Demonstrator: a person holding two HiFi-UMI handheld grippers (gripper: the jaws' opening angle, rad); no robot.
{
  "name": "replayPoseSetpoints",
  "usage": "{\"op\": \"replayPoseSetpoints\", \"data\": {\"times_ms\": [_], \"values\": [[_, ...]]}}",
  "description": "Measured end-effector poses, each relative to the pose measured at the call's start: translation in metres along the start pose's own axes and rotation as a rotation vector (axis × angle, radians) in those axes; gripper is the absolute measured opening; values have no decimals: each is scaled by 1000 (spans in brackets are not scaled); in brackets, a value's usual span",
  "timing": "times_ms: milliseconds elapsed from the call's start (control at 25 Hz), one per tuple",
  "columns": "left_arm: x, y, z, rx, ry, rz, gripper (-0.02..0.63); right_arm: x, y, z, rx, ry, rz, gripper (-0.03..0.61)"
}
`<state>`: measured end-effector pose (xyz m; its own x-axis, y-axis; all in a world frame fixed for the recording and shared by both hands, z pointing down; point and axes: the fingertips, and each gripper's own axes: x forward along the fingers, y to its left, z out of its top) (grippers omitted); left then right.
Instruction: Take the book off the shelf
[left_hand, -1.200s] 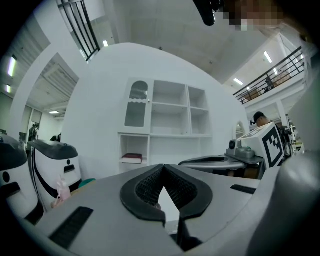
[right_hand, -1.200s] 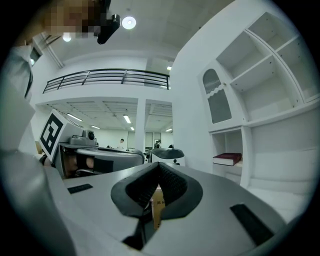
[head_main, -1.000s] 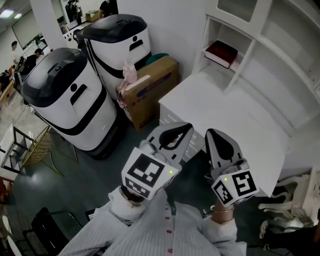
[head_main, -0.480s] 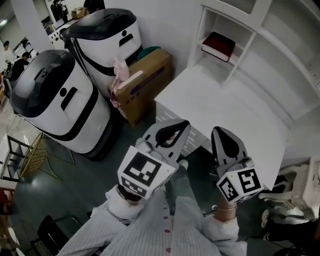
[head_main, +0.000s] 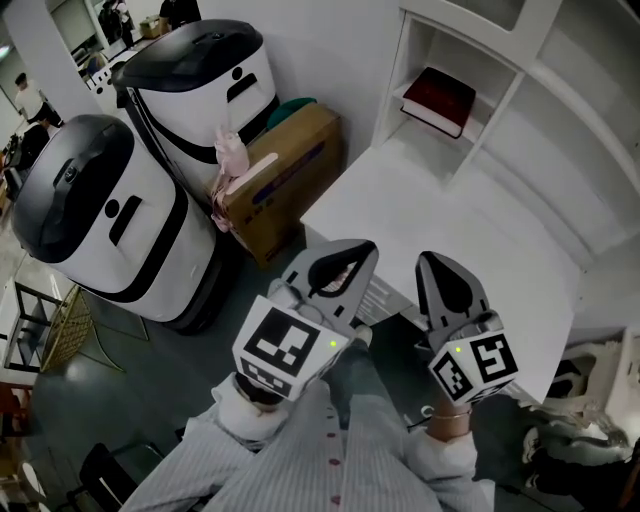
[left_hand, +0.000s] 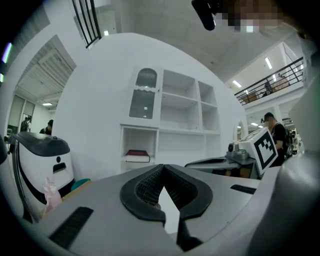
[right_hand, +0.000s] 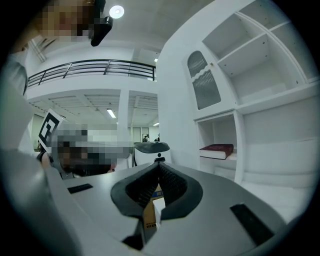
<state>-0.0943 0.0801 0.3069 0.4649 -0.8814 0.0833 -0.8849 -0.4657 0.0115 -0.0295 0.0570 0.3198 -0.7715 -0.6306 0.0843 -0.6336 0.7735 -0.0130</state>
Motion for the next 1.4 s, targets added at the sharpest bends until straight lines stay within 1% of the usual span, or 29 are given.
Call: {"op": "replayPoseSetpoints", "data": {"times_ms": [400, 600, 880, 1080, 1240, 1400], "values": [[99, 44, 20, 1, -8, -7, 11, 62, -86, 15, -1, 0, -6, 14], [146, 50, 31, 3, -2, -25, 11, 76, -134, 23, 1, 4, -28, 14], [202, 58, 36, 7, 3, -26, 11, 86, -199, 28, 2, 3, -60, 14], [230, 64, 34, -4, 13, -17, 11, 96, -222, 28, -9, 15, -52, 14], [248, 69, 28, -12, 35, -21, 11, 104, -231, 27, -31, 30, -41, 14], [266, 73, 25, -15, 55, -39, 10, 113, -238, 25, -22, 38, -42, 14]]}}
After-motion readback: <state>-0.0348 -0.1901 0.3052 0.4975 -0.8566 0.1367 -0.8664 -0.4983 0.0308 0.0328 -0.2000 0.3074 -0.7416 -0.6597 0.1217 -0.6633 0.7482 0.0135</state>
